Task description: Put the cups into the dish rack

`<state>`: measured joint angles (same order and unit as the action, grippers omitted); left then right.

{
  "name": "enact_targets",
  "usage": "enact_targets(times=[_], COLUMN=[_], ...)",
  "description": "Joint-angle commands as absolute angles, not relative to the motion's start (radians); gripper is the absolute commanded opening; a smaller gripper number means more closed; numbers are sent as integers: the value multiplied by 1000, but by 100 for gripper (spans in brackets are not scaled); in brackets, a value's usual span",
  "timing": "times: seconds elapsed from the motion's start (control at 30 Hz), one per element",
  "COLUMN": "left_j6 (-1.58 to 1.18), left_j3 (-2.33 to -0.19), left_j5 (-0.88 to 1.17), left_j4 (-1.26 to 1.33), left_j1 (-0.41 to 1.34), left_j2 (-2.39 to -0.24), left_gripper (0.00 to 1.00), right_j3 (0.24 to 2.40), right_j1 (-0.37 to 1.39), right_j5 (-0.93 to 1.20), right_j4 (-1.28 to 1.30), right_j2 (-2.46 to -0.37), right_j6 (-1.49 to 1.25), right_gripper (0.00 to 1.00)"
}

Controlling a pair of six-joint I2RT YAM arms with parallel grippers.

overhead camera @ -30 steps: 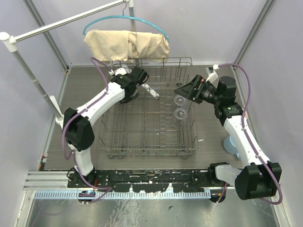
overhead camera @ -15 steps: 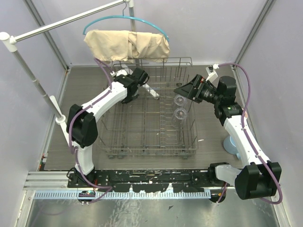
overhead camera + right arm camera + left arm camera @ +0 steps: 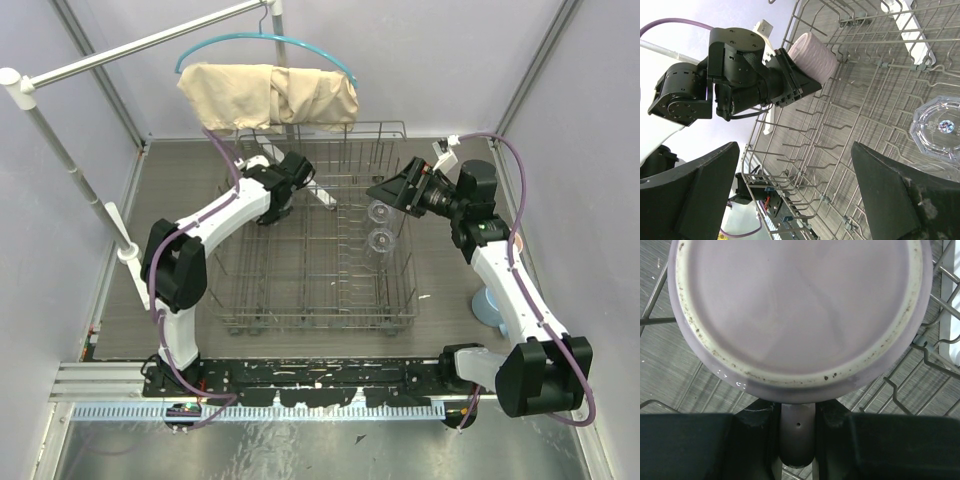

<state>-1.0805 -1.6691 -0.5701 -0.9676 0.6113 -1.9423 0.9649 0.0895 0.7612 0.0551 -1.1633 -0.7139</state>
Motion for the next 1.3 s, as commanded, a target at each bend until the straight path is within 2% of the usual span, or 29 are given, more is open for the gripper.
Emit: enact_targets(times=[0.0,0.33,0.63,1.03,1.27], left_j6=[-1115,-1152,-1060,-1150,-1164], left_j3=[-1665,-1650,-1683,-1594,-1673], left_j5=[-631,-640,-681,-663,-668], left_j4=[-902,-914,-900,-884,-935], left_j1=[615,633,641,636,632], left_j2=[-1935,-1958,-1926,-1939,-2015], left_gripper=[0,0,0,0,0], right_j3=[960,961,964,942,943], right_j1=[86,85,86,86,85], right_j5=[783,788,794,801,802], right_j4=[-9,-15,-31,-43,-43], right_j2=[-1161,-1175,-1189,-1173,-1178], right_j6=[-721,-723,-735,-747,-746], right_gripper=[100,100,100,100,100])
